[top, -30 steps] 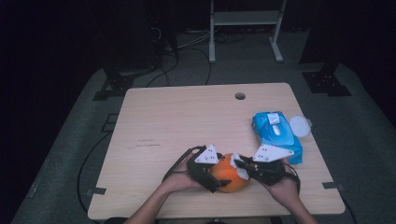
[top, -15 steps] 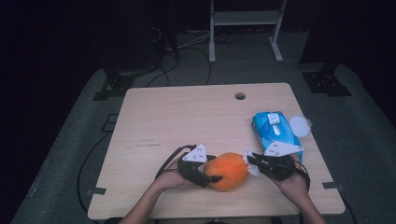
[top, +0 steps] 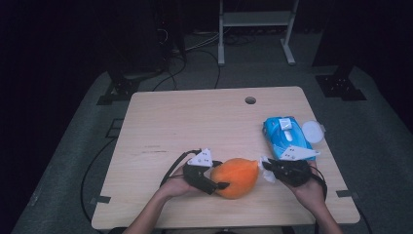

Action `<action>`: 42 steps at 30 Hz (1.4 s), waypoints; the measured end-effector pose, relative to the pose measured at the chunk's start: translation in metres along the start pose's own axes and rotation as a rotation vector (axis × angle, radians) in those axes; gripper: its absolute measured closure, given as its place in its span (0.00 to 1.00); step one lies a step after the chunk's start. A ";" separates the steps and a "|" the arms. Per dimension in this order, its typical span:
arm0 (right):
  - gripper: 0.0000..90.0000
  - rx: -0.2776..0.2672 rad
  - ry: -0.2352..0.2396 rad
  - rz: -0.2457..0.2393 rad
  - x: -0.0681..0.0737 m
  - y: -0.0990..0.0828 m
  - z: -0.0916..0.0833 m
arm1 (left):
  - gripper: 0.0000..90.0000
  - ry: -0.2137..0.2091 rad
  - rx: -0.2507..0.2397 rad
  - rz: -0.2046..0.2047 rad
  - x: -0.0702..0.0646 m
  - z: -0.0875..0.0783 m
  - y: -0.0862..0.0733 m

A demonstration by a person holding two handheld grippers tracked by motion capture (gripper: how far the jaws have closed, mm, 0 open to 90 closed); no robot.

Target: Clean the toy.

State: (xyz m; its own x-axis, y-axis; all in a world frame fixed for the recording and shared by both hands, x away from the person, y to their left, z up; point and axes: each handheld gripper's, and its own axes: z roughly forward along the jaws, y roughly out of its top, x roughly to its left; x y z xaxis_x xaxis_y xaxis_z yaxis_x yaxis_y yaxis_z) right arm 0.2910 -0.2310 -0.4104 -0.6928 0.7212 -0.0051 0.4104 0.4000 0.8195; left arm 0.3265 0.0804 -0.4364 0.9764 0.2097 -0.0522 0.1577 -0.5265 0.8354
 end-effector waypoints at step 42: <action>0.89 -0.081 0.144 0.012 0.014 0.006 0.008 | 0.21 0.018 -0.042 -0.074 0.005 0.003 -0.001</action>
State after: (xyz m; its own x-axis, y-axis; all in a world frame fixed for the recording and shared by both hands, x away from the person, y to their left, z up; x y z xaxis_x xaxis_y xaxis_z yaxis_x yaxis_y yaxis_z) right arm 0.2891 -0.2140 -0.4101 -0.7686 0.6344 0.0823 0.3737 0.3408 0.8627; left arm 0.3320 0.0798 -0.4389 0.9595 0.2614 -0.1050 0.2225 -0.4744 0.8518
